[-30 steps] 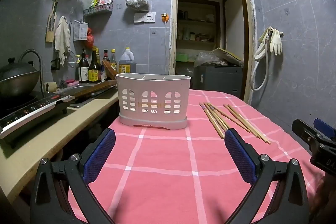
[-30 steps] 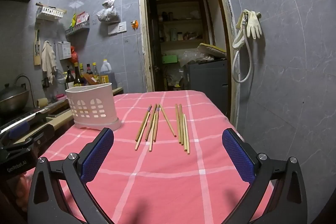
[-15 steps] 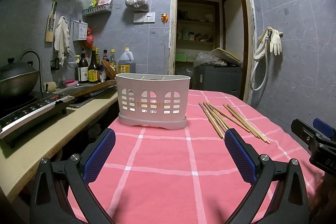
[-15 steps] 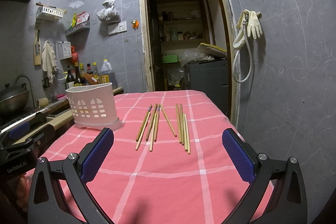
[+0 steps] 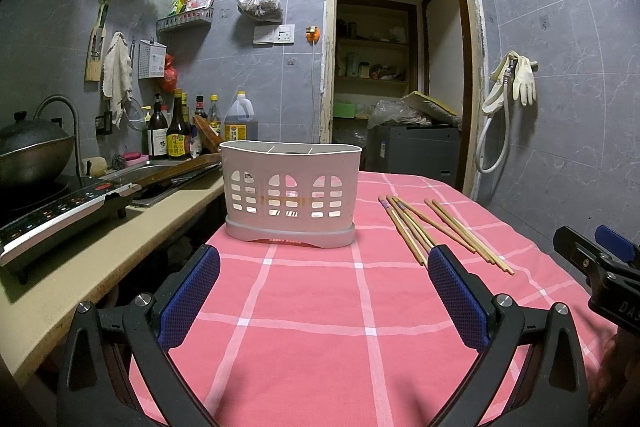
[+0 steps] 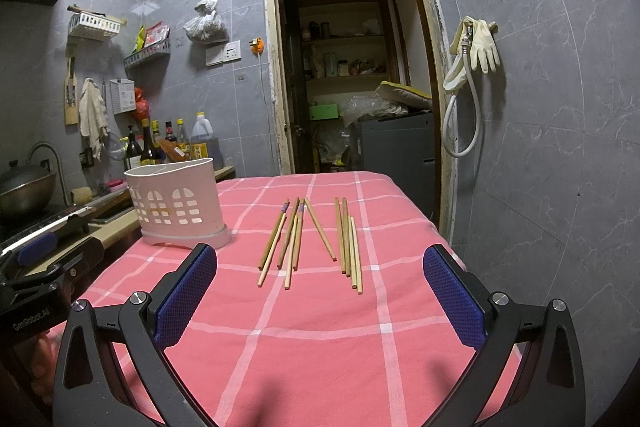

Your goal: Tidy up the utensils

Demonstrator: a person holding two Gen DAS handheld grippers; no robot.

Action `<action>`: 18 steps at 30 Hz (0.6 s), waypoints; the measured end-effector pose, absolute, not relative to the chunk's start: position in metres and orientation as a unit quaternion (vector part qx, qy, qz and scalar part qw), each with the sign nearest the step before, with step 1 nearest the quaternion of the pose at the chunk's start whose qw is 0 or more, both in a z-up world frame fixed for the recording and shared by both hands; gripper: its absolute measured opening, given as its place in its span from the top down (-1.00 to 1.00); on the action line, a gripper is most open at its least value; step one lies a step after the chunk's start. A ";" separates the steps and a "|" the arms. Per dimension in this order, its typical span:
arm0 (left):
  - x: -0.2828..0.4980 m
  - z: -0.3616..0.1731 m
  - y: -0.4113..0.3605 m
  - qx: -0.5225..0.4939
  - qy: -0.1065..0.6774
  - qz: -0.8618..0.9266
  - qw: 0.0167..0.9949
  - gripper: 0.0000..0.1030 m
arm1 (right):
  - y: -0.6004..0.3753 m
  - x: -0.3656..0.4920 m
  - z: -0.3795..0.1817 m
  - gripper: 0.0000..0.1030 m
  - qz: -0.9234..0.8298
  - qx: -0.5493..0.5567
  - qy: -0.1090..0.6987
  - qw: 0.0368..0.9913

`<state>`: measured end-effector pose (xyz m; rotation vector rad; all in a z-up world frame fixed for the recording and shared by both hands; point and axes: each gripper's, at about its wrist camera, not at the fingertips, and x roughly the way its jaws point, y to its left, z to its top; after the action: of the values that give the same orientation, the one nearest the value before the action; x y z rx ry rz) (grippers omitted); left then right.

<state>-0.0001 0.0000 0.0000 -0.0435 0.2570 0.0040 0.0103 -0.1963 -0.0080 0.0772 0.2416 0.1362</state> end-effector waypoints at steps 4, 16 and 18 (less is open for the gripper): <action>0.000 0.000 0.000 -0.022 0.128 0.002 0.991 -0.98 | -0.196 0.010 -0.008 -1.00 0.068 0.039 0.121 0.990; 0.000 0.000 0.000 -0.022 0.128 0.002 0.992 -0.98 | -0.195 0.011 -0.009 -1.00 0.068 0.039 0.121 0.990; 0.000 0.000 0.000 -0.022 0.128 0.002 0.992 -0.98 | -0.195 0.011 -0.009 -1.00 0.068 0.039 0.121 0.990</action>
<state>-0.0003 0.0000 0.0000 -0.0440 0.2566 0.0034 0.0110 -0.1951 -0.0089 0.0779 0.2430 0.1367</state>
